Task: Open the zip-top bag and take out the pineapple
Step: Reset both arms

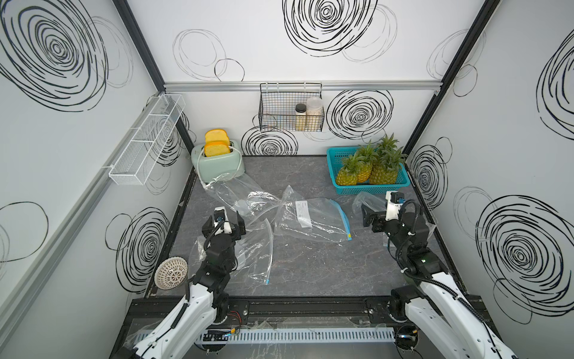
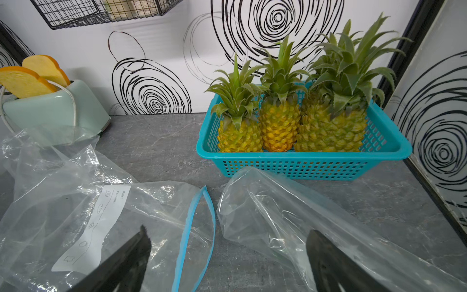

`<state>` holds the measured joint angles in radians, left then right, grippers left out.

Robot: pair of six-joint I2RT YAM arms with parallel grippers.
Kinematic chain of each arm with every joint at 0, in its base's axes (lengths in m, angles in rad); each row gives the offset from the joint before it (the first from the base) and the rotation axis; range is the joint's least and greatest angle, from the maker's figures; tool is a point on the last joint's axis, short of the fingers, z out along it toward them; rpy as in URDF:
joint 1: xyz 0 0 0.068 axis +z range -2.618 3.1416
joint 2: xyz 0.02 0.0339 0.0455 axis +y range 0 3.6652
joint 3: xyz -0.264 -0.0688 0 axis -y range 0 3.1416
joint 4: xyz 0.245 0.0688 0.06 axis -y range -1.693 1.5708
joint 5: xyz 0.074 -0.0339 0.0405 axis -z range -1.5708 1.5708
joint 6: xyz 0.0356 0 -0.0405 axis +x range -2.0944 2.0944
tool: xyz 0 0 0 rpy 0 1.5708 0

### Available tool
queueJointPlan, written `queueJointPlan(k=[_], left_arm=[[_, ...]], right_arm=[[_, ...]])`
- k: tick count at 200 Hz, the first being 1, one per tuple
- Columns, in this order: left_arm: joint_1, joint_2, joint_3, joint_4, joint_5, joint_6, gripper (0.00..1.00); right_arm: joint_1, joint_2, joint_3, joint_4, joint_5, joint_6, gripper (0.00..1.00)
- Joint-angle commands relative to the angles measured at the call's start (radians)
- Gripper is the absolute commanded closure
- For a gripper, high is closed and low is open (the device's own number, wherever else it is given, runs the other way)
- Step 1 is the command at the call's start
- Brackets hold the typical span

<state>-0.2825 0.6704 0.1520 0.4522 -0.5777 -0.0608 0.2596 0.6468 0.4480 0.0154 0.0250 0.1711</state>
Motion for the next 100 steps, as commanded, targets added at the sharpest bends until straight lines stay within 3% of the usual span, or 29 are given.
queueJointPlan(k=[1,54,100], left_arm=[[0.074,0.084,-0.029,0.217,0.074,-0.054,0.04],[0.129,0.376,-0.057,0.520,0.153,0.007,0.04],[0.144,0.511,-0.042,0.703,0.226,0.079,0.04]], right_arm=[[0.008,-0.023,-0.011,0.087,0.004,-0.021,0.02],[0.010,-0.064,-0.094,0.211,-0.028,-0.095,0.02],[0.013,-0.080,-0.154,0.299,-0.068,-0.126,0.02]])
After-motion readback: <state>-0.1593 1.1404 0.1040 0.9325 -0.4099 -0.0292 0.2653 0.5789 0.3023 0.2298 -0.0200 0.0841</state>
